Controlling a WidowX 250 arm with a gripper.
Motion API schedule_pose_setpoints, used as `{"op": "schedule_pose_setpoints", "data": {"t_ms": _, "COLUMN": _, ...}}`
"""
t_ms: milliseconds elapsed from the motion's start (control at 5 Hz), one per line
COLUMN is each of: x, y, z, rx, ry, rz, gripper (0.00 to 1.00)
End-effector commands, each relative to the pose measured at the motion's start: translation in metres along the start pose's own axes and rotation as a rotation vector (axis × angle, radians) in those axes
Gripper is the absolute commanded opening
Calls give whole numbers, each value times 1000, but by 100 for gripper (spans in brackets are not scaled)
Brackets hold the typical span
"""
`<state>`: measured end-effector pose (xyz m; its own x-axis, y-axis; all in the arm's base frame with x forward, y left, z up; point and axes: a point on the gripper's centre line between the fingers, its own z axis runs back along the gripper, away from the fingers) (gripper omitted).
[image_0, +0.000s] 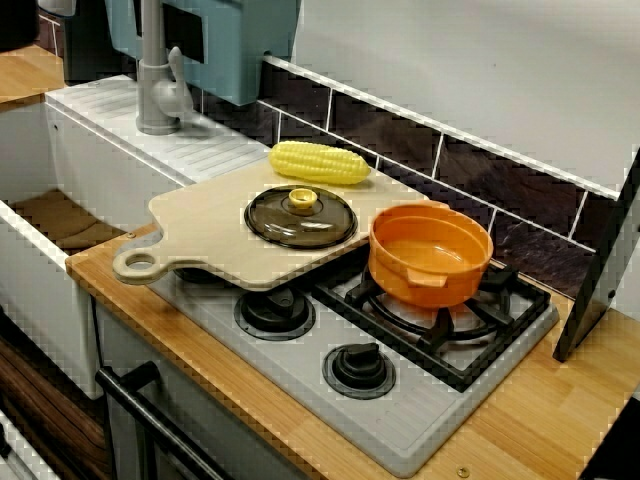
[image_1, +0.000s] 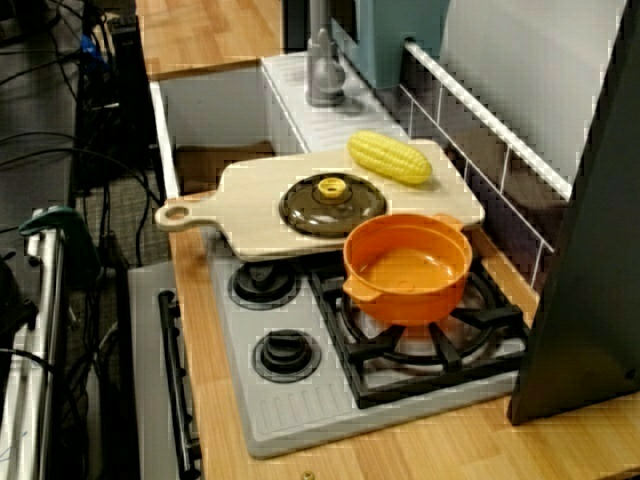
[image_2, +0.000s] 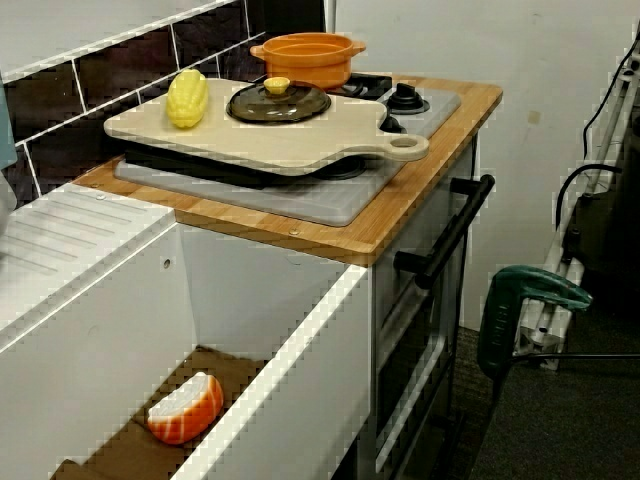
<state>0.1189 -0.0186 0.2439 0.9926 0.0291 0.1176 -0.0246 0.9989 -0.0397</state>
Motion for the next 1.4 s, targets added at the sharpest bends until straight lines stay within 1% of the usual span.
{"op": "schedule_pose_setpoints", "data": {"t_ms": 0, "x": 0, "y": 0, "z": 0, "rx": 0, "ry": 0, "rz": 0, "gripper": 100}}
{"op": "schedule_pose_setpoints", "data": {"t_ms": 200, "x": 18, "y": 6, "z": -9, "rx": 21, "ry": -5, "rz": 2, "gripper": 100}}
{"op": "schedule_pose_setpoints", "data": {"t_ms": 400, "x": 53, "y": 23, "z": -28, "rx": 27, "ry": 15, "rz": 70, "gripper": 100}}
{"op": "schedule_pose_setpoints", "data": {"t_ms": 600, "x": 83, "y": 33, "z": -38, "rx": -9, "ry": -58, "rz": 109, "gripper": 100}}
{"op": "schedule_pose_setpoints", "data": {"t_ms": 800, "x": 107, "y": 32, "z": -45, "rx": -54, "ry": -107, "rz": 110, "gripper": 100}}
{"op": "schedule_pose_setpoints", "data": {"t_ms": 1000, "x": 122, "y": 26, "z": -47, "rx": -67, "ry": -125, "rz": 73, "gripper": 100}}
{"op": "schedule_pose_setpoints", "data": {"t_ms": 1200, "x": 128, "y": 26, "z": -43, "rx": 7, "ry": -89, "rz": 113, "gripper": 100}}
